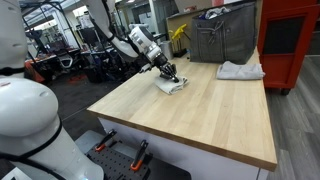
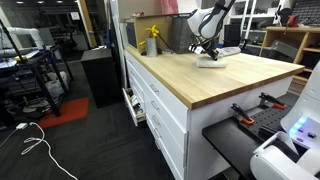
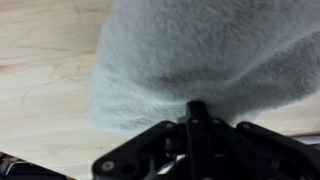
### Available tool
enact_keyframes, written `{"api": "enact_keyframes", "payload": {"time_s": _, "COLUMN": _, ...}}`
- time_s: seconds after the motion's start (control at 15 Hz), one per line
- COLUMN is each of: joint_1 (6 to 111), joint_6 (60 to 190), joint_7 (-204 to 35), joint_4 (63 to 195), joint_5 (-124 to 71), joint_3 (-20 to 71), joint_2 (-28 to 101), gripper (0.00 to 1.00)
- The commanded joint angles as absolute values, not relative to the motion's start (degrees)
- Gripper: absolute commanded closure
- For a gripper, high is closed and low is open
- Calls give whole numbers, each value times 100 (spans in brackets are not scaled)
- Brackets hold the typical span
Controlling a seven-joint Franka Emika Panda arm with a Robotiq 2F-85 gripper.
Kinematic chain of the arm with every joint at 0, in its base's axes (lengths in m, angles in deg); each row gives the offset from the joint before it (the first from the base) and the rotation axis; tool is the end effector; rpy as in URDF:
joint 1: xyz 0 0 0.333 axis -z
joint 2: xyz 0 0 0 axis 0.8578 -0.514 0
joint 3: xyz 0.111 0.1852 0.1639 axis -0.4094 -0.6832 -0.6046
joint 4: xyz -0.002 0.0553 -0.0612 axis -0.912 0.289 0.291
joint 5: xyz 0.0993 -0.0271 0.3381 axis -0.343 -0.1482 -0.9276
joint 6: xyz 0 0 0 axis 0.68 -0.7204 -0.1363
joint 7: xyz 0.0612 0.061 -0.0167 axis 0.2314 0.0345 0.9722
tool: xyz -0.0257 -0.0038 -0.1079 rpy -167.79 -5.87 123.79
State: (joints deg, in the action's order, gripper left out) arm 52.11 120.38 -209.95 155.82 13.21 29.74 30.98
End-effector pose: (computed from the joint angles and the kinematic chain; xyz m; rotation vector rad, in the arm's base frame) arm 0.5286 -0.0327 0.2209 1.7249 -2.0209 0.5939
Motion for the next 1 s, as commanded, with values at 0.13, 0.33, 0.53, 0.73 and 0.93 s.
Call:
{"api": "enact_keyframes", "payload": {"time_s": 0.13, "joint_1": 4885, "joint_6": 11496, "joint_7": -21752, "joint_4": 15112, "joint_5": 2041, "joint_3": 2880, "joint_2": 2492, "gripper": 100}}
{"api": "enact_keyframes", "payload": {"time_s": 0.33, "joint_1": 4809, "joint_6": 11049, "joint_7": -21825, "joint_4": 14879, "joint_5": 2331, "joint_3": 2760, "joint_2": 2160, "gripper": 100}}
{"api": "enact_keyframes", "payload": {"time_s": 0.53, "joint_1": 4863, "joint_6": 10777, "joint_7": -21948, "joint_4": 14854, "joint_5": 2523, "joint_3": 2666, "joint_2": 2226, "gripper": 100}}
{"api": "enact_keyframes", "payload": {"time_s": 0.73, "joint_1": 5005, "joint_6": 10864, "joint_7": -21890, "joint_4": 15025, "joint_5": 2405, "joint_3": 2579, "joint_2": 2477, "gripper": 100}}
{"api": "enact_keyframes", "payload": {"time_s": 0.93, "joint_1": 5259, "joint_6": 11234, "joint_7": -21637, "joint_4": 15296, "joint_5": 2058, "joint_3": 2437, "joint_2": 2872, "gripper": 100}}
